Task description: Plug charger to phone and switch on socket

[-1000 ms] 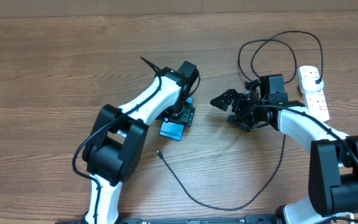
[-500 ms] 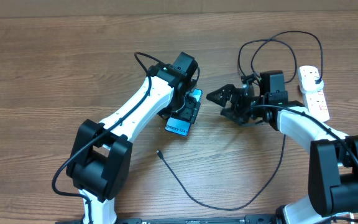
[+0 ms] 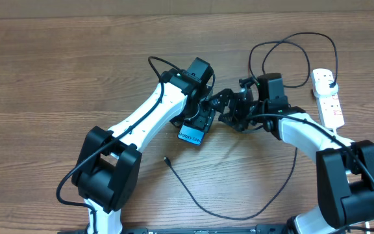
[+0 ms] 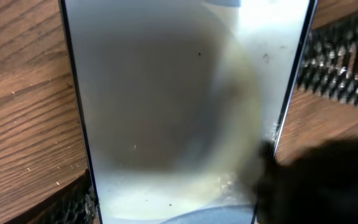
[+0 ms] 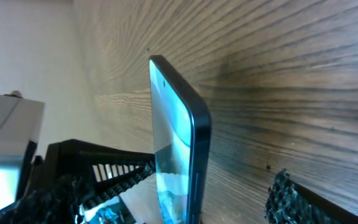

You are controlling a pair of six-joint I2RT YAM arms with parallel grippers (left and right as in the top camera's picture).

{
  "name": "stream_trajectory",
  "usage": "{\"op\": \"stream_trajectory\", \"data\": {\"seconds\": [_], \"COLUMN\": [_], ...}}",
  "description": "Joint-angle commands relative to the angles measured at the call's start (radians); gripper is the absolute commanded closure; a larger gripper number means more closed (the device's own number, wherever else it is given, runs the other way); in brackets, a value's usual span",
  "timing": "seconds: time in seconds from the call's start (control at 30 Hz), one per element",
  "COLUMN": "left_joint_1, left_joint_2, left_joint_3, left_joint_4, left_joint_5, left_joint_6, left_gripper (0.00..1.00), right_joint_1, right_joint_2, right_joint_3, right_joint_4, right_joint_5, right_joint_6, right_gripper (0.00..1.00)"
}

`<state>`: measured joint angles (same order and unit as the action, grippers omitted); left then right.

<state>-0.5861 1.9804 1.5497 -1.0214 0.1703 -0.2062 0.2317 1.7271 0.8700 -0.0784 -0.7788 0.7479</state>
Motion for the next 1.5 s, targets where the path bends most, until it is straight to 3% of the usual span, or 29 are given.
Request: {"op": "stream_trajectory", "data": {"seconds": [0.0, 0.27, 0.4, 0.57, 0.73, 0.77, 0.83, 0.9, 0.93, 1.23, 1.33, 1.47], "left_joint_1": [-0.023, -0.023, -0.023, -0.023, -0.022, -0.022, -0.022, -0.022, -0.021, 0.043, 0.084, 0.146], "left_joint_2": [-0.034, -0.034, -0.034, -0.034, -0.034, -0.034, -0.034, -0.034, -0.034, -0.034, -0.034, -0.034], "left_joint_3": [0.012, 0.012, 0.012, 0.012, 0.012, 0.012, 0.012, 0.012, 0.012, 0.012, 0.013, 0.013], "left_joint_4": [0.006, 0.009, 0.009, 0.009, 0.009, 0.009, 0.01, 0.009, 0.007, -0.021, -0.019, -0.008], "left_joint_5": [0.049, 0.148, 0.198, 0.223, 0.222, 0.221, 0.213, 0.195, 0.179, 0.132, 0.228, 0.511], "left_joint_6": [0.027, 0.062, 0.122, 0.182, 0.185, 0.185, 0.184, 0.183, 0.18, 0.166, 0.22, 0.334], "left_gripper": [0.27, 0.27, 0.27, 0.26, 0.22, 0.21, 0.17, 0.03, 0.0, 0.0, 0.0, 0.0], "right_joint_1": [0.039, 0.083, 0.089, 0.089, 0.089, 0.089, 0.089, 0.084, 0.08, -0.015, -0.052, -0.085], "right_joint_2": [0.005, 0.005, 0.005, 0.005, 0.005, 0.005, 0.005, 0.005, 0.005, 0.005, 0.005, 0.005], "right_joint_3": [0.0, 0.0, 0.0, 0.0, 0.0, 0.0, 0.0, 0.0, 0.0, 0.0, 0.0, 0.0], "right_joint_4": [0.011, 0.033, 0.033, 0.033, 0.033, 0.033, 0.032, 0.024, 0.021, 0.018, 0.023, 0.046], "right_joint_5": [0.047, 0.14, 0.143, 0.143, 0.143, 0.143, 0.143, 0.142, 0.141, -0.052, -0.132, -0.254], "right_joint_6": [0.012, 0.012, 0.011, 0.011, 0.011, 0.011, 0.011, 0.011, 0.011, -0.122, -0.161, -0.213], "right_gripper": [0.08, 0.2, 0.33, 0.58, 0.93, 0.96, 0.96, 0.96, 0.96, 0.96, 0.96, 0.96]}}
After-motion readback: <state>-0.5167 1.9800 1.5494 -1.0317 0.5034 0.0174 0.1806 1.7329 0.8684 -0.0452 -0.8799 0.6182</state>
